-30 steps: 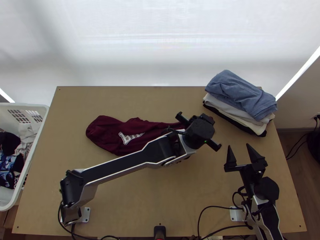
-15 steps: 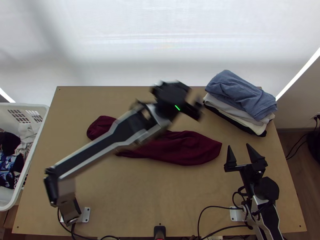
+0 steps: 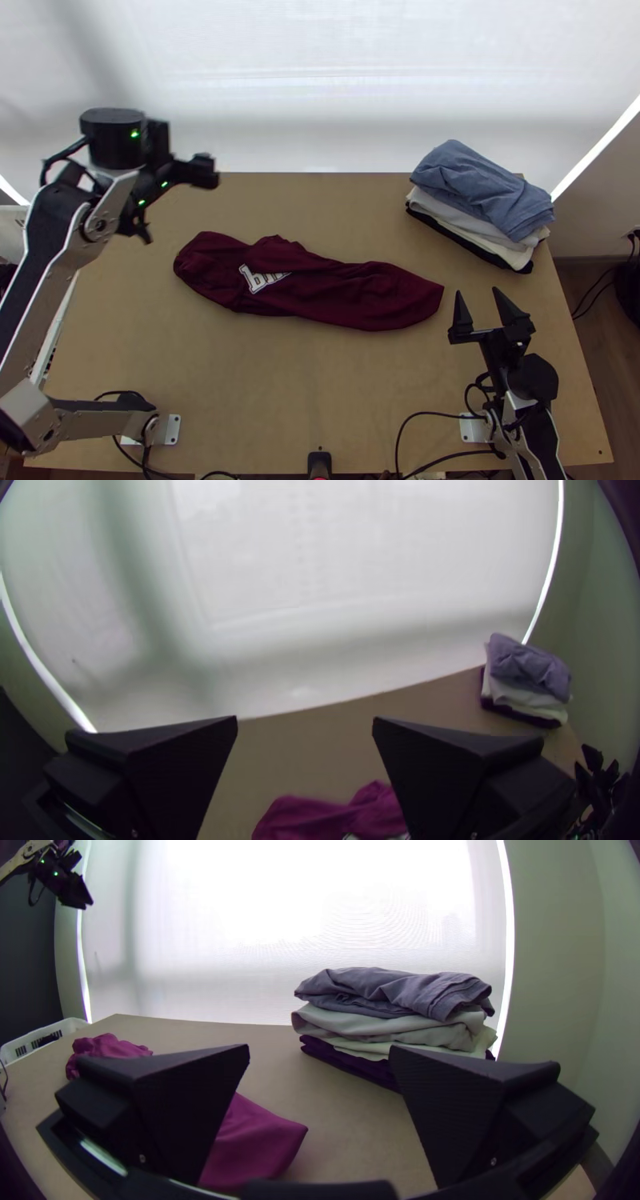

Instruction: Fold the t-shirt

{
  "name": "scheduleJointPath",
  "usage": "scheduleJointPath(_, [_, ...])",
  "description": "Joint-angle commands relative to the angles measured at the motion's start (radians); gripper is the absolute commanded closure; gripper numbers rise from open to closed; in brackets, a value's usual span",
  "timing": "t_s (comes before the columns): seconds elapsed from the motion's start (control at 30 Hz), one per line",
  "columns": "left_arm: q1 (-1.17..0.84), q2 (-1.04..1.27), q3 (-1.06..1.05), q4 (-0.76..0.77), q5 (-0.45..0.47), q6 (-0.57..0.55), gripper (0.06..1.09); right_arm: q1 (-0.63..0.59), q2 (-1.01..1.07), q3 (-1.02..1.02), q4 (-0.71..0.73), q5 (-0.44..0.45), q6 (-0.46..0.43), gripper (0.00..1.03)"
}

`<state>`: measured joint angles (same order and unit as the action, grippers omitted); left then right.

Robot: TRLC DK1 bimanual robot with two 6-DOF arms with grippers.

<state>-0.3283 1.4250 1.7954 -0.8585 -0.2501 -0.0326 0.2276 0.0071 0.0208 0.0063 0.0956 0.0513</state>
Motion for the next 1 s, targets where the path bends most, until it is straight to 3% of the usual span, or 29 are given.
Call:
scheduleJointPath(0.0, [0.064, -0.06, -0.126, -0.051, 0.009, 0.0, 0.1, -0.002, -0.009, -0.013, -0.003, 0.0, -0.004, 0.05])
scheduleJointPath(0.23, [0.104, -0.121, -0.34, -0.097, 0.009, -0.095, 0.11, -0.002, -0.009, -0.013, -0.003, 0.0, -0.004, 0.04])
scheduleJointPath(0.43, [0.158, -0.064, -0.459, -0.054, 0.015, -0.105, 0.11, -0.002, -0.009, -0.013, -0.003, 0.0, -0.004, 0.05])
scheduleJointPath(0.6, [0.207, -0.023, -0.475, -0.042, 0.081, -0.109, 0.11, -0.002, -0.009, -0.013, -0.003, 0.0, -0.004, 0.05])
scheduleJointPath(0.97, [0.212, -0.035, -0.38, -0.036, 0.095, -0.128, 0.11, -0.002, -0.009, -0.013, -0.003, 0.0, -0.004, 0.05])
